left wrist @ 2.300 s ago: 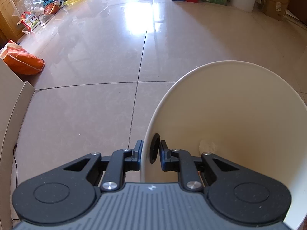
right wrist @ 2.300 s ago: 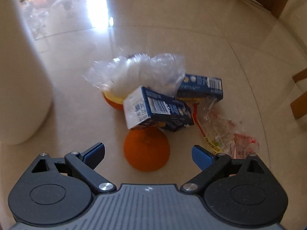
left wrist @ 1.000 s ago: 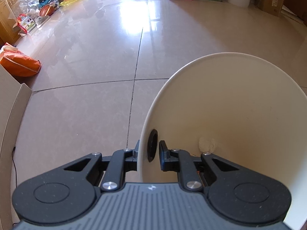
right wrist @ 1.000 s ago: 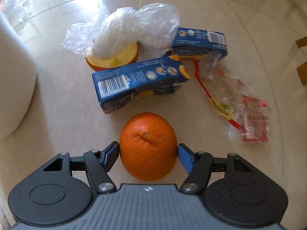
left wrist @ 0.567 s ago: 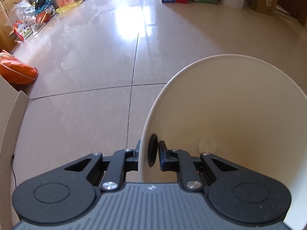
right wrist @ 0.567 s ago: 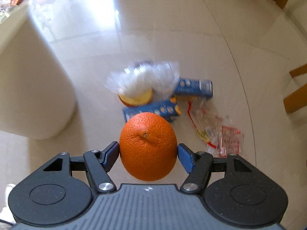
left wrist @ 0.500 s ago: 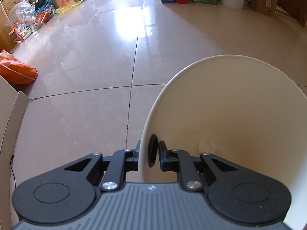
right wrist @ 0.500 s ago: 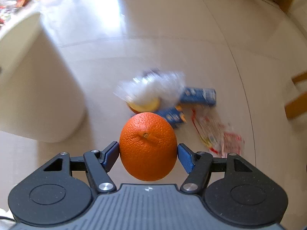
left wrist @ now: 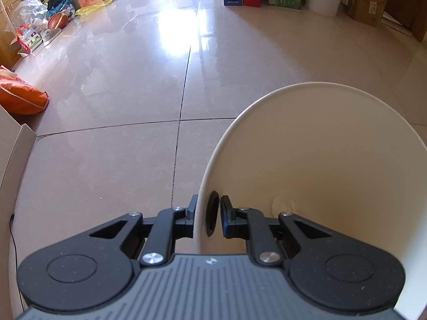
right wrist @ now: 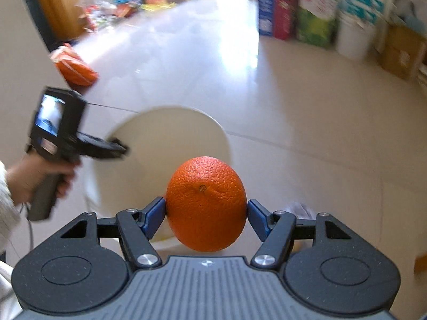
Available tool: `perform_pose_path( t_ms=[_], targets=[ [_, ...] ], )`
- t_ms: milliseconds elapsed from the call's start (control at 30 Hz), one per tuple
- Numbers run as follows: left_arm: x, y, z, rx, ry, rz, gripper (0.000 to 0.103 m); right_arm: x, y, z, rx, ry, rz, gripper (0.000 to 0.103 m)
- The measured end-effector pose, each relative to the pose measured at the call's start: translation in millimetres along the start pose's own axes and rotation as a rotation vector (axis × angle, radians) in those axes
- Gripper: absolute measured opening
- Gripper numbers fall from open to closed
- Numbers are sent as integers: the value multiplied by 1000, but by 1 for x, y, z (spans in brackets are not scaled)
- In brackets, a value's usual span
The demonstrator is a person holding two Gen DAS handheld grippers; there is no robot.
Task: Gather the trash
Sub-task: 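Carry the orange over the bin and release it, then grasp the blue juice carton with the right gripper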
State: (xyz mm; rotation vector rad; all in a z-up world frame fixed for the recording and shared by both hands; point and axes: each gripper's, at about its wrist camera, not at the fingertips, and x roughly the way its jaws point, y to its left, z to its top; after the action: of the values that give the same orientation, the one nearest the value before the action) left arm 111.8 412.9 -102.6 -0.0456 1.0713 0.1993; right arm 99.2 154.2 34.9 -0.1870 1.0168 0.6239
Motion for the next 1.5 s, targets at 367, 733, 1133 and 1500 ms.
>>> perform_pose_path(
  t_ms=[367,733,1133,1500],
  targets=[
    [-5,9,-2,-29,-12,-18,14,10,16,3,-14,-38,76,85],
    [-12,-2,-11,9,-48,26,15,-1,-43,-46,146,-36,10,85],
    [-17,-20,-21,87,-77,76,16,1,-111,-107,327,7,-132,85],
    [-17,-21,-14,79,-67,84,17,52,-164,-178,473,78,-213,89]
  ],
)
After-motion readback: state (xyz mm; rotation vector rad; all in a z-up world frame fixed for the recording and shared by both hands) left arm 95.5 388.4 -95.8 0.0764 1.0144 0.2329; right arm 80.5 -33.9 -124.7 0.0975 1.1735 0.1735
